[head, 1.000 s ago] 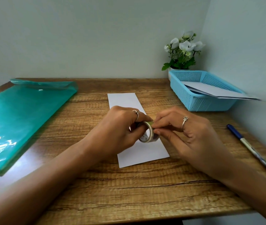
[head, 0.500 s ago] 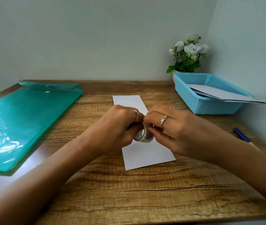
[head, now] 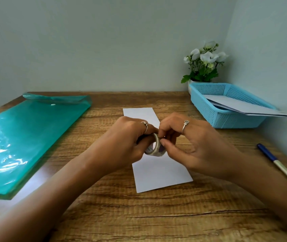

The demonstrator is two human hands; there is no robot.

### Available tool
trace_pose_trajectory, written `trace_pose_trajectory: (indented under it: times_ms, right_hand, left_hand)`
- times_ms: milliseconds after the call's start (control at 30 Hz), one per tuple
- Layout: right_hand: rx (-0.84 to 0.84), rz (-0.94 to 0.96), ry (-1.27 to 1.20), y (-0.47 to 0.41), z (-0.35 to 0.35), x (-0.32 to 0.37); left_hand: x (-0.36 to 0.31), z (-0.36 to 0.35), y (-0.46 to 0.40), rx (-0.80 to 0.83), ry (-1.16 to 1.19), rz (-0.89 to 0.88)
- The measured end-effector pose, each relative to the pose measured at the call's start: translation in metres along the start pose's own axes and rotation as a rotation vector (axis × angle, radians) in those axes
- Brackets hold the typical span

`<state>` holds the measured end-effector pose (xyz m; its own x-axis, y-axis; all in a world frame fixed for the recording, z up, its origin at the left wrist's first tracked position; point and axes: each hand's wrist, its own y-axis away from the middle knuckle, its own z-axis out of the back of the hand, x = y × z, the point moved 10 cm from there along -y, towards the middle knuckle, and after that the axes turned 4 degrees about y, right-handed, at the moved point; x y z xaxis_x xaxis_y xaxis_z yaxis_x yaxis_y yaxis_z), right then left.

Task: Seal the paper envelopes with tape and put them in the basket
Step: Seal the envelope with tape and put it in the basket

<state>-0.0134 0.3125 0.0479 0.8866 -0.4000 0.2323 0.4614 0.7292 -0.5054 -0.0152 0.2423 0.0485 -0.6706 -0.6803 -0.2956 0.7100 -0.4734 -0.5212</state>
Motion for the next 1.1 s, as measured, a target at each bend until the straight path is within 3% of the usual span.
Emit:
trace_pose_trajectory:
  times_ms: [200, 1100]
  right_hand:
    - [-0.018, -0.017, -0.104, -0.004, 0.001, 0.002]
    - [-0.027, -0.014, -0.1, -0.003, 0.0, 0.008]
  left_hand:
    - [-0.001, 0.005, 0.001, -0.007, 0.0, 0.023]
    - [-0.002, 0.009, 0.003, -0.093, -0.043, 0.018]
